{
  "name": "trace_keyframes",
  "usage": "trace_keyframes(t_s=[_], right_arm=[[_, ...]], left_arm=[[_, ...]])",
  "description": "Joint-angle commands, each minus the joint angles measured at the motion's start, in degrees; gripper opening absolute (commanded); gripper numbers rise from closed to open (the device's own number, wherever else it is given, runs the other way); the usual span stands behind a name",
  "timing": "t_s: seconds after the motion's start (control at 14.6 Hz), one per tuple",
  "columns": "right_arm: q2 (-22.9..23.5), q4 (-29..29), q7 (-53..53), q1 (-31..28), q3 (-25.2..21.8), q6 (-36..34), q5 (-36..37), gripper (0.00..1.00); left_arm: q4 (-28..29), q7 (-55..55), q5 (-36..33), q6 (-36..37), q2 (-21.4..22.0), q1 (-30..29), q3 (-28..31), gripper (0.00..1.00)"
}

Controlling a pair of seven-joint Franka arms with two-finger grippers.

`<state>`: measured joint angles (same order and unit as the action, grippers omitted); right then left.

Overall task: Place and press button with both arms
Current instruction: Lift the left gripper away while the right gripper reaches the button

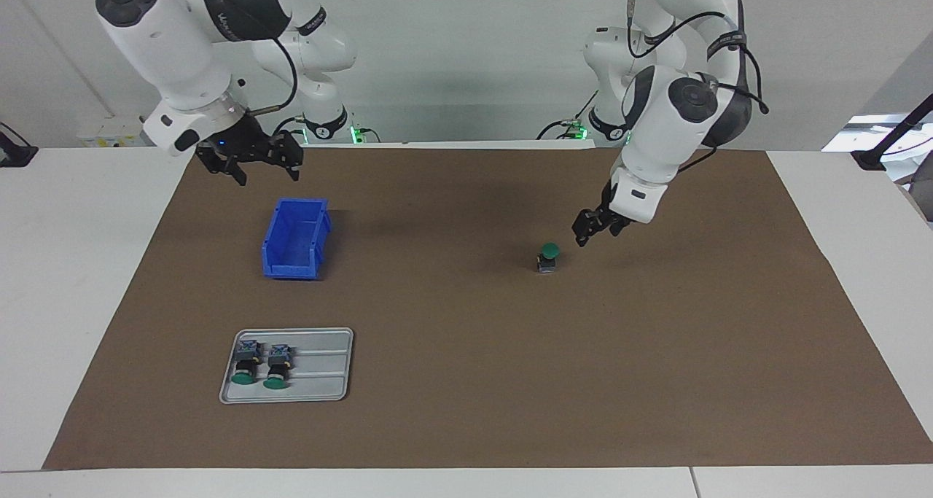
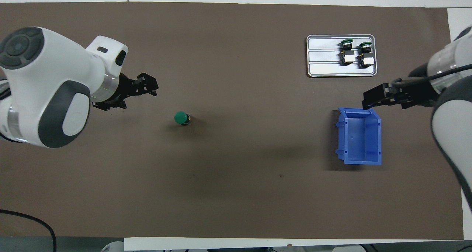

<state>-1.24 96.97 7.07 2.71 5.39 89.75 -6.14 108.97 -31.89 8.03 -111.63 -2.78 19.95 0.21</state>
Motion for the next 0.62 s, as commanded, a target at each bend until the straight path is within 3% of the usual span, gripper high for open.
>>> trace_keyframes(t_s=[0.0,0.14,0.34,0.55], right_arm=[[5.1,-4.33,10.73,4.82,4.8,3.92,-0.63,0.98],[9.39,-6.43,20.92,12.37,4.81,8.93,-0.02,0.98],[21.94,-19.49,33.76,22.92,4.72,9.92,2.96,0.98],[30.31,-25.42,44.15,30.31,4.63,14.99,5.87,0.98]], left_arm=[[-2.09,6.46,-0.99,4.57,0.4,-4.73,-0.03,1.0],[-2.97,13.48,-1.08,6.67,1.01,-8.77,-0.03,1.0],[-4.9,22.03,-6.08,10.71,1.72,-13.44,-0.03,1.0],[-9.55,22.75,-6.18,18.08,1.9,-15.64,-0.03,1.0]])
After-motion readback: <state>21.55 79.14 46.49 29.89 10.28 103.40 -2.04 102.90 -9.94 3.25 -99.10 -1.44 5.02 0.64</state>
